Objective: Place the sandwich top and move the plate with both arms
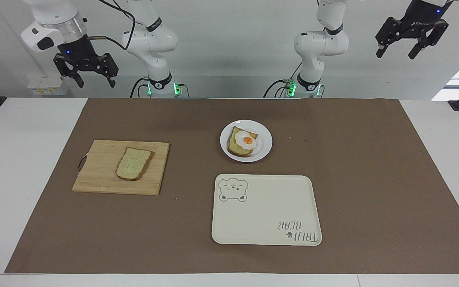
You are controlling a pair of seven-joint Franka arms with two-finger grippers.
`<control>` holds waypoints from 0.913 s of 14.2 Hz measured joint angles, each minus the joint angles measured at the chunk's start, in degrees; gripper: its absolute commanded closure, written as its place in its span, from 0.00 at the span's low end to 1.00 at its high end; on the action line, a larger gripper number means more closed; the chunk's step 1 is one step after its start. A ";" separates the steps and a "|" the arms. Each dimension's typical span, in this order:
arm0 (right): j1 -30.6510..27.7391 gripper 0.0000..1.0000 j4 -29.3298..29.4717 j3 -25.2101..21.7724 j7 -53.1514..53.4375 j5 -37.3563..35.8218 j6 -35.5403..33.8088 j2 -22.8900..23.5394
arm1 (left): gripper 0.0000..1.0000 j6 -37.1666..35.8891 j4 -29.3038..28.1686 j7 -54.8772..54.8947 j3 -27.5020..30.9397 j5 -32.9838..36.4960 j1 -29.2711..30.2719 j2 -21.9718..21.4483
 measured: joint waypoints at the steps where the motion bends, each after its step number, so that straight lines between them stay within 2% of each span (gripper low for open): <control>1: 0.01 0.00 -0.06 0.01 0.00 0.01 0.16 0.00 | 0.00 0.00 0.00 0.00 0.00 0.00 0.00 0.00; 13: 0.41 0.00 -1.87 0.05 0.00 0.05 2.10 0.00 | 0.00 -0.01 0.00 -0.01 0.00 0.00 0.00 -0.01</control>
